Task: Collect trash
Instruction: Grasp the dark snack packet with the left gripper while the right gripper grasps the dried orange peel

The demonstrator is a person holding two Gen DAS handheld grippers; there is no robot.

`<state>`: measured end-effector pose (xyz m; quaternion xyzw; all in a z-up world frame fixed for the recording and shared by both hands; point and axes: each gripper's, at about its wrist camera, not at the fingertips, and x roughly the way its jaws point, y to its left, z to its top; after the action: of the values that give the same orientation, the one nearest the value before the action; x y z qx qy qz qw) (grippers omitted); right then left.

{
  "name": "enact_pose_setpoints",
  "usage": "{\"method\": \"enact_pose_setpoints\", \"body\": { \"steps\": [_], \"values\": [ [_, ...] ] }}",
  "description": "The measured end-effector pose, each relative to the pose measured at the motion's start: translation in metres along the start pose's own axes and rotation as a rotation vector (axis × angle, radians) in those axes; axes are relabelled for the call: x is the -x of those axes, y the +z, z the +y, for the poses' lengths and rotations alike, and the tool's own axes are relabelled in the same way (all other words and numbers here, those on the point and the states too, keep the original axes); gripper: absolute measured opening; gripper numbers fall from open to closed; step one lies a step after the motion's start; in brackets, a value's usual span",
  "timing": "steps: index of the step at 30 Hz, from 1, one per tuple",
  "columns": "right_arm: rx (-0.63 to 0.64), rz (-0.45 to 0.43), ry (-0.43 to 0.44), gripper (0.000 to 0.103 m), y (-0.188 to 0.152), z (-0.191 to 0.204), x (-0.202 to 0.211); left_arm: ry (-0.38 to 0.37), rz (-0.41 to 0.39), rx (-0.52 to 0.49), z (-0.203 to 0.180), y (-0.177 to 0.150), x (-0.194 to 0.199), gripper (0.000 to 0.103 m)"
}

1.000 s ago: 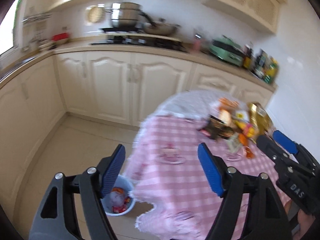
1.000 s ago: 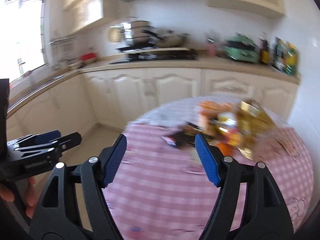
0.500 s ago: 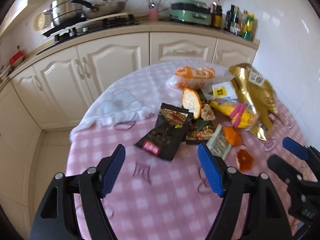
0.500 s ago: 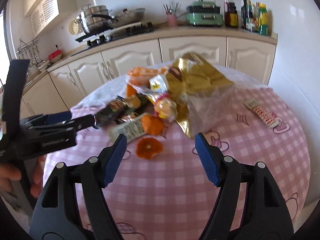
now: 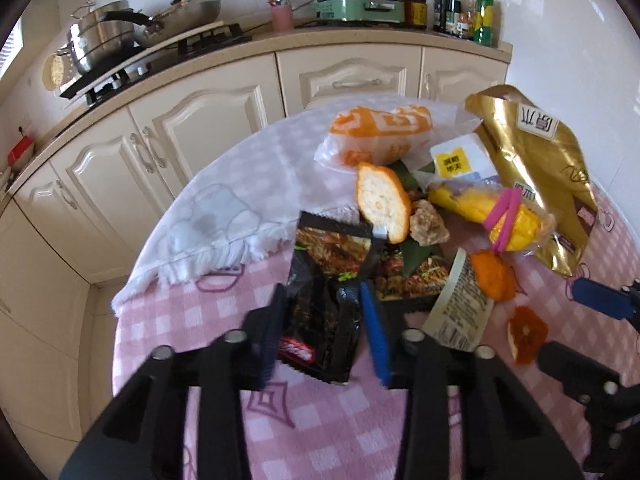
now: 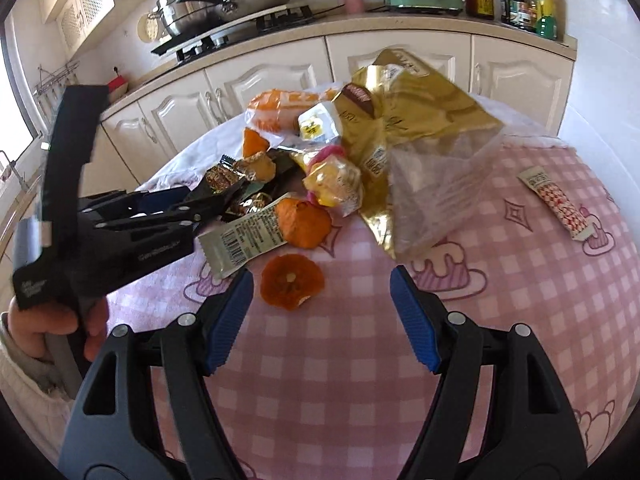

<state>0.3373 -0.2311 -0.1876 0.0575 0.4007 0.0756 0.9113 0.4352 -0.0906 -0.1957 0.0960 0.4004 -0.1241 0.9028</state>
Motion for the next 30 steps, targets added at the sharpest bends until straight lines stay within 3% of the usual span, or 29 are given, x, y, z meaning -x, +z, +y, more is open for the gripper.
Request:
{"method": "enact_pose_setpoints", "body": {
  "steps": [3,6,8,10,21,26,30],
  "values": [
    [0.039,0.019,-0.002,0.07,0.002,0.011,-0.006,-0.017,-0.017,0.048,0.008,-0.006,0.012,0.012],
    [0.075,0.042,-0.003,0.07,0.003,0.02,-0.013,-0.025,-0.023,0.075,0.014,-0.013,0.022,0.007],
    [0.099,0.067,-0.02,0.057,0.004,0.026,-0.018,-0.029,-0.026,0.093,0.018,-0.019,0.028,0.006],
    [0.101,0.064,-0.033,0.038,0.004,0.026,-0.018,-0.039,-0.026,0.114,0.022,-0.024,0.033,0.006],
    [0.077,0.022,-0.017,0.038,-0.006,0.026,0.007,-0.116,-0.068,0.198,0.037,-0.056,0.082,0.005],
    [0.113,-0.01,0.051,0.038,-0.007,0.059,0.03,-0.15,-0.111,0.262,0.055,-0.073,0.114,0.005],
    [0.169,-0.029,0.145,0.038,-0.009,0.105,0.038,-0.118,-0.136,0.31,0.083,-0.095,0.141,0.005]
  ]
}}
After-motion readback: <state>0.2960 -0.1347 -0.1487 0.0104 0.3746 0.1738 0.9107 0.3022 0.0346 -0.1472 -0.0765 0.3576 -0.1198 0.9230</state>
